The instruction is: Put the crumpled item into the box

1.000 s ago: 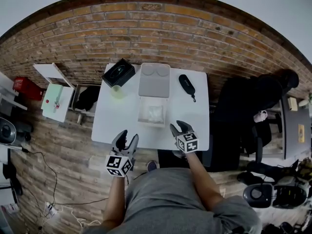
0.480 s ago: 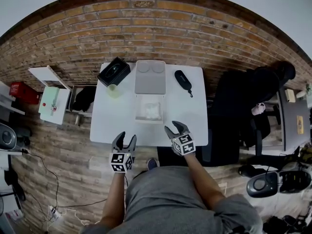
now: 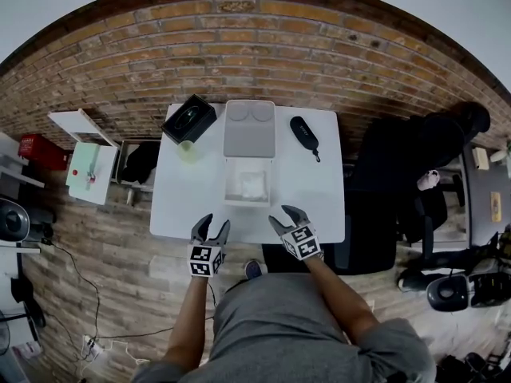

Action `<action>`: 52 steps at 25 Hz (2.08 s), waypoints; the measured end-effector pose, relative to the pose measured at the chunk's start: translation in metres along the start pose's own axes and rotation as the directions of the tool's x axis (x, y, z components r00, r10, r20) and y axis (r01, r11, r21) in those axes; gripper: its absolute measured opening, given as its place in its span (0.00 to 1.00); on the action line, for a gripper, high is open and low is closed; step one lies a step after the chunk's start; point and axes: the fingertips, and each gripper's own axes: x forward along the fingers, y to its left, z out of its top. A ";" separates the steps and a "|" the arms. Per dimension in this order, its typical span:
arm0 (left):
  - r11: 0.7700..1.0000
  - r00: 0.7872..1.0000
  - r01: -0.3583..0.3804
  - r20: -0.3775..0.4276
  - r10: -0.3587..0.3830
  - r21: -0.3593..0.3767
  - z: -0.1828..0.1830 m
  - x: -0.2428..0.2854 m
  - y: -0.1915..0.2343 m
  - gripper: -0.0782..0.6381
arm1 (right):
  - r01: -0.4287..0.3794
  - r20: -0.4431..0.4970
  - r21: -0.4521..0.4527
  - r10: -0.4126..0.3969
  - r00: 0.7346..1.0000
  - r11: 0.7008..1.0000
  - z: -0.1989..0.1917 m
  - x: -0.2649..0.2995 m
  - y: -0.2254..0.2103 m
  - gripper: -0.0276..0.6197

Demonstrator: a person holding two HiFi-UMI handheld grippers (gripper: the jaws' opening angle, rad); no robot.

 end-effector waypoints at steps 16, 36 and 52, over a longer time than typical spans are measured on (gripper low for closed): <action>0.999 0.992 0.008 -0.129 -0.002 0.042 -0.031 0.046 0.018 0.41 | 0.015 -0.082 -0.019 -0.017 0.996 1.000 -0.039 0.030 -0.011 0.36; 0.990 0.971 0.110 -0.223 -0.088 0.088 -0.045 0.080 0.018 0.41 | -0.033 -0.076 -0.090 0.026 0.997 0.995 -0.033 0.061 -0.005 0.22; 0.994 0.974 0.082 -0.216 -0.064 0.075 -0.037 0.087 0.019 0.32 | -0.005 -0.082 -0.020 0.003 0.997 1.000 -0.026 0.060 -0.014 0.18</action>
